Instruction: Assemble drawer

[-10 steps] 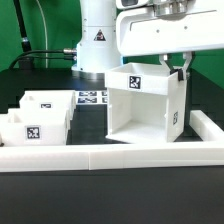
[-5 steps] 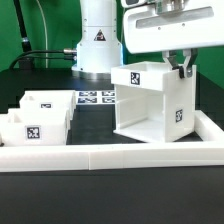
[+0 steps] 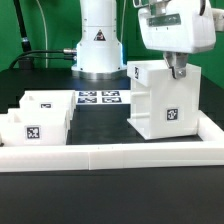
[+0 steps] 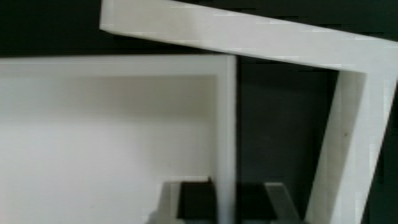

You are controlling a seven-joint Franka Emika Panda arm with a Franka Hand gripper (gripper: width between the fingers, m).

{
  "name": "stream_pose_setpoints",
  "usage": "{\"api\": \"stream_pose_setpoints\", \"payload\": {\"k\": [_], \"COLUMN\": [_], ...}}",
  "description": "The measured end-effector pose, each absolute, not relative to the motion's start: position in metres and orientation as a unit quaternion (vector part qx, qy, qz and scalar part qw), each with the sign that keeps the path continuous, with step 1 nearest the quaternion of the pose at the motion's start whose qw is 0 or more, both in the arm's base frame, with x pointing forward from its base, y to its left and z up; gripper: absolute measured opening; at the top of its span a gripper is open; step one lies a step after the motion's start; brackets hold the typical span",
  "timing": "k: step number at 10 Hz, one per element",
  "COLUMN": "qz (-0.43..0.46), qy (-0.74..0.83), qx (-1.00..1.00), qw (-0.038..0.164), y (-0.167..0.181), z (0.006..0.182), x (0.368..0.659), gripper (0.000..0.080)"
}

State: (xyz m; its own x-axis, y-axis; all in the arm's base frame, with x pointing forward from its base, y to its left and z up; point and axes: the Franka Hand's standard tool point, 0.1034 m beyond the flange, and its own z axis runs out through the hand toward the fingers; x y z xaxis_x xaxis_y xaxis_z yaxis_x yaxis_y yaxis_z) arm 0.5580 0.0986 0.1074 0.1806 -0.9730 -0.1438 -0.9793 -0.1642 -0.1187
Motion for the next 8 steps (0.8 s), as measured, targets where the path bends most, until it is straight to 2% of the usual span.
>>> {"api": "stream_pose_setpoints", "payload": {"k": [3,8], "qz": [0.016,0.012], "qy": [0.632,0.637], "qx": [-0.769,-0.764], "qw": [0.093,0.102], "y": [0.102,0.103], "z": [0.105,0.105], "x": [0.562,0.595], "gripper": [0.0041,0.0041]}}
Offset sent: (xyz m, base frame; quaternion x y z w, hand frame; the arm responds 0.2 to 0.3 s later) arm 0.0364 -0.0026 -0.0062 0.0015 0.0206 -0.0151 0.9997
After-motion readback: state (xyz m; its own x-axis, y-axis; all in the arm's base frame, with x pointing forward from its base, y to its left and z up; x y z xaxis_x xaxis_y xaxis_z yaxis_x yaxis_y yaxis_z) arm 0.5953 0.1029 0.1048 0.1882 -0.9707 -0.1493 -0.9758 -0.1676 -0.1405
